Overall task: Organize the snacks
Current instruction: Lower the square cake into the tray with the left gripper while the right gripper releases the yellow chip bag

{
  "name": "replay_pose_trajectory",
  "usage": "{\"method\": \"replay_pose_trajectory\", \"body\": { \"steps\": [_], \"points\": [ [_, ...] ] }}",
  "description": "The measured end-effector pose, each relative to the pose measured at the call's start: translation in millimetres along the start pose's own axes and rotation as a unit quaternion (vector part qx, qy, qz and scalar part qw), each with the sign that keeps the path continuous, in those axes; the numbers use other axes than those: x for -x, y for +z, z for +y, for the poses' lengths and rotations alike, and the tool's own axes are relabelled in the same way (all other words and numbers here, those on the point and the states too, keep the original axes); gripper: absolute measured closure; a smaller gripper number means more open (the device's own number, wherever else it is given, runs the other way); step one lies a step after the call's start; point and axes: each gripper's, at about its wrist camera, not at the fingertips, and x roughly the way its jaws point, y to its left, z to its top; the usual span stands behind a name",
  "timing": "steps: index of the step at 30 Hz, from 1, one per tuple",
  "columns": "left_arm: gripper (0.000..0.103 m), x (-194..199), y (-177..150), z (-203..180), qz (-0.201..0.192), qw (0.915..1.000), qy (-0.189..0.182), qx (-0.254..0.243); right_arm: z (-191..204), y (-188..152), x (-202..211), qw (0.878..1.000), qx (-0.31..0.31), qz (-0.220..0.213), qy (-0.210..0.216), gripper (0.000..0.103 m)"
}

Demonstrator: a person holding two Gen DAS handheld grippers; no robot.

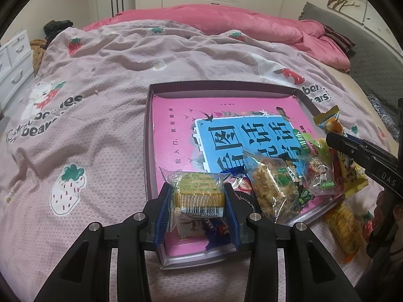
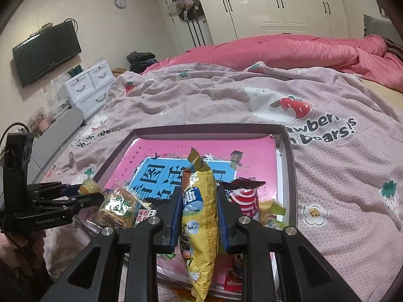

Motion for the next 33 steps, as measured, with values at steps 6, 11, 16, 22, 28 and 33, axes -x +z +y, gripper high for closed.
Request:
{"method": "replay_pose_trajectory", "body": {
  "steps": [6, 11, 16, 22, 28, 33],
  "points": [
    [0.061, 0, 0, 0, 0.001, 1.0, -0.001, 0.001, 0, 0, 1, 1.0, -0.001, -0.001, -0.002, 0.077],
    [0.061, -1, 0, 0, 0.002, 1.0, -0.002, 0.001, 0, 1, 2, 1.0, 0.003, -0.004, -0.001, 0.077],
    [0.061, -1, -1, -1, 0.002, 1.0, -0.005, 0.002, 0, 2, 3, 1.0, 0.003, -0.005, 0.0, 0.077],
    [0.06, -1, -2, -3, 0.004, 1.0, -0.008, -0.001, 4, 3, 6, 1.0, 0.008, -0.012, 0.007, 0.077],
    [0.052, 2, -2, -3, 0.0, 0.9999, -0.01, -0.001, 7, 5, 13, 0.999, 0.012, -0.025, 0.017, 0.077],
    [0.048, 3, 0, -3, -0.002, 1.0, -0.009, 0.0, 8, 7, 20, 0.999, 0.014, -0.035, 0.02, 0.073]
  ]
}}
